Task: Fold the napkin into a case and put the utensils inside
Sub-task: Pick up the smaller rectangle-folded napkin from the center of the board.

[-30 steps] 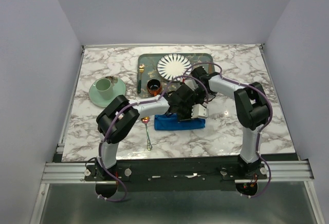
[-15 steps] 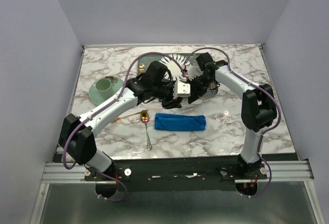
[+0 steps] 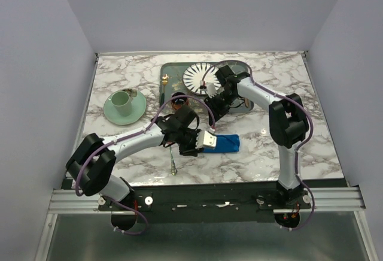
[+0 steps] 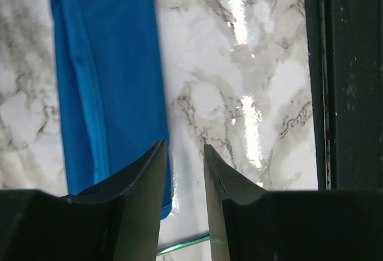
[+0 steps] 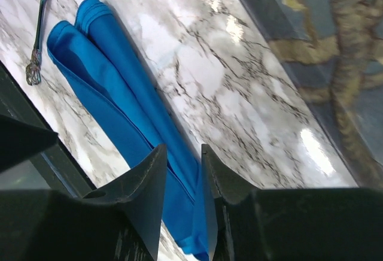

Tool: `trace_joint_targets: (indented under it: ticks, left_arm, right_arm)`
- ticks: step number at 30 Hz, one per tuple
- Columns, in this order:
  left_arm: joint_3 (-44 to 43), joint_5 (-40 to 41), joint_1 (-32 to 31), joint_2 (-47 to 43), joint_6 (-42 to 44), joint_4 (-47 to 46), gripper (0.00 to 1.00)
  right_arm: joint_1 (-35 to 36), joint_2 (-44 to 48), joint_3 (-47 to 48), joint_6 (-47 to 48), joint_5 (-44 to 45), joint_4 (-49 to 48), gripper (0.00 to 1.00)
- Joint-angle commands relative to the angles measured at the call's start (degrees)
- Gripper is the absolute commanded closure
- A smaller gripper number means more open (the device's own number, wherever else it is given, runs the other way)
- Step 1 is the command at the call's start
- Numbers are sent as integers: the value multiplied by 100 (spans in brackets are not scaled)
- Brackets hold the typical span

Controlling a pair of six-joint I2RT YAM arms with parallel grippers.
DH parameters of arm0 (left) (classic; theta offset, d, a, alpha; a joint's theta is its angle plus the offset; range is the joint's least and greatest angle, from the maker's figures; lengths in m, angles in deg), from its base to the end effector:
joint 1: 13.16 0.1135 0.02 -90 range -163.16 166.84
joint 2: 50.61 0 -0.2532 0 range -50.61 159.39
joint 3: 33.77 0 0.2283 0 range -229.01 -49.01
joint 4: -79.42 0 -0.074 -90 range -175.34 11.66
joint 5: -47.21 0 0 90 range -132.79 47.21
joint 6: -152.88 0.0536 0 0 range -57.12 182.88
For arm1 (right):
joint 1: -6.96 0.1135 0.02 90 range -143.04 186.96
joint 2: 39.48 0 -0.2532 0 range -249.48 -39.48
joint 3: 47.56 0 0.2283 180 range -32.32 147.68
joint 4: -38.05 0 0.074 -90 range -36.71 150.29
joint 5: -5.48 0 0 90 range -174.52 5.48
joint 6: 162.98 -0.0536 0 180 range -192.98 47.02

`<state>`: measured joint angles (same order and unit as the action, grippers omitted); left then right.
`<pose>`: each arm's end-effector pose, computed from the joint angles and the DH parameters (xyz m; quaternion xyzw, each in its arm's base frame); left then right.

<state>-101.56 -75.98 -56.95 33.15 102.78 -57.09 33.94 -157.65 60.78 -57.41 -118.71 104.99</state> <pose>0.1763 -0.2097 0.2000 0.6728 0.6385 -0.2839 0.2429 0.3353 0.2045 0.1825 -0.3761 0.8725 0.3015 0.0805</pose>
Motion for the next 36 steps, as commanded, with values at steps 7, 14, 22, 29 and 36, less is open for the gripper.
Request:
trace_joint_targets:
  ticks: [7, 14, 22, 29, 36]
  left_arm:
    - [-97, 603, -411, 755, 360, -575, 62]
    - [-510, 577, -604, 1221, 624, -66, 65]
    - [-905, 244, -674, 1467, 975, 847, 67]
    - [-984, 620, -886, 1852, 1099, 1068, 67]
    - [-1432, 630, -684, 2152, 1099, 1147, 67]
  right_arm:
    - [264, -514, 68, -450, 589, -477, 81]
    - [299, -655, -29, -388, 818, -547, 91]
    - [325, -584, -275, -318, 897, -565, 95]
    - [343, -540, -371, -265, 923, -609, 97]
    - [378, -497, -512, -186, 906, -626, 99]
